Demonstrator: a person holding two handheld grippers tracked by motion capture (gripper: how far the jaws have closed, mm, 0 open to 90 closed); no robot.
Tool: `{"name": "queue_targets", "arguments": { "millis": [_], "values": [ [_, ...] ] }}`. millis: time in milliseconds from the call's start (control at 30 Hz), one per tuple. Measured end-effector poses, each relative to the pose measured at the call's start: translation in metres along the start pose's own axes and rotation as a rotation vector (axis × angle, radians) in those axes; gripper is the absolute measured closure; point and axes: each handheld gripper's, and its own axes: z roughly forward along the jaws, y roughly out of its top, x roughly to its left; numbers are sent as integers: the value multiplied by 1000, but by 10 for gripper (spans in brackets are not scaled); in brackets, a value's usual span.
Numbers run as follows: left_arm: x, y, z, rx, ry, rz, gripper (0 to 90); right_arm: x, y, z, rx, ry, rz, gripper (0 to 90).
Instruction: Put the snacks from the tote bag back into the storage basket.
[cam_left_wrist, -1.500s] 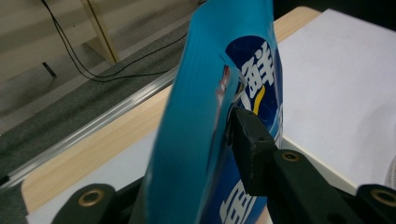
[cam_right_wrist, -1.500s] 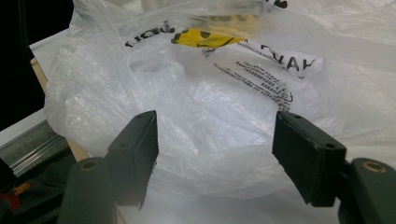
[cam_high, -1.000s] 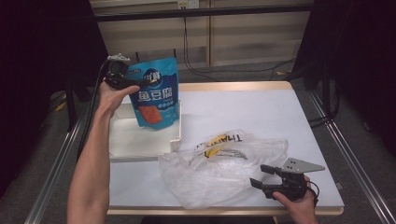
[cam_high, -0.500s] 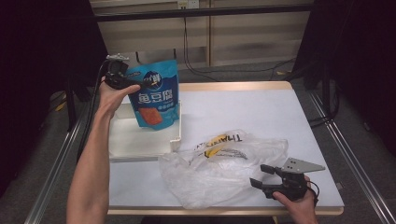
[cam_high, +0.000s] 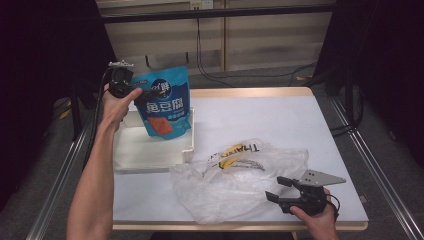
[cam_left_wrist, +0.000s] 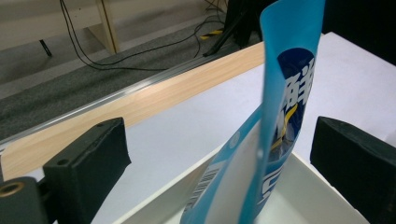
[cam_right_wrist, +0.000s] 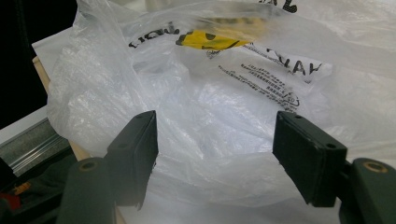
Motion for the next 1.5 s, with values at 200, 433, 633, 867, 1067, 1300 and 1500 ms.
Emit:
{"name": "queue_targets", "arguments": {
  "millis": [200, 433, 633, 867, 1067, 1300, 1500],
  "values": [
    [3, -8, -4, -10, 3, 9, 31, 0, 0, 0, 3, -1, 3, 307],
    [0, -13, -8, 3, 4, 27, 30, 0, 0, 0, 5, -1, 0, 306],
    [-3, -20, -19, -39, 34, 28, 37, 1, 0, -2, -1, -7, 2, 306],
    [-6, -31, -37, -44, 38, 6, 48, 1, 0, -1, 0, -8, -2, 306],
    [-12, -45, -51, -76, 47, 27, 51, -1, 1, -1, -7, -17, -1, 306],
    [-22, -64, -69, -136, 39, 8, 29, -1, 1, -3, -14, -25, -1, 306],
    [-43, -73, -85, -141, 47, 81, 52, -2, 1, -6, -25, -33, -2, 305]
  ]
}}
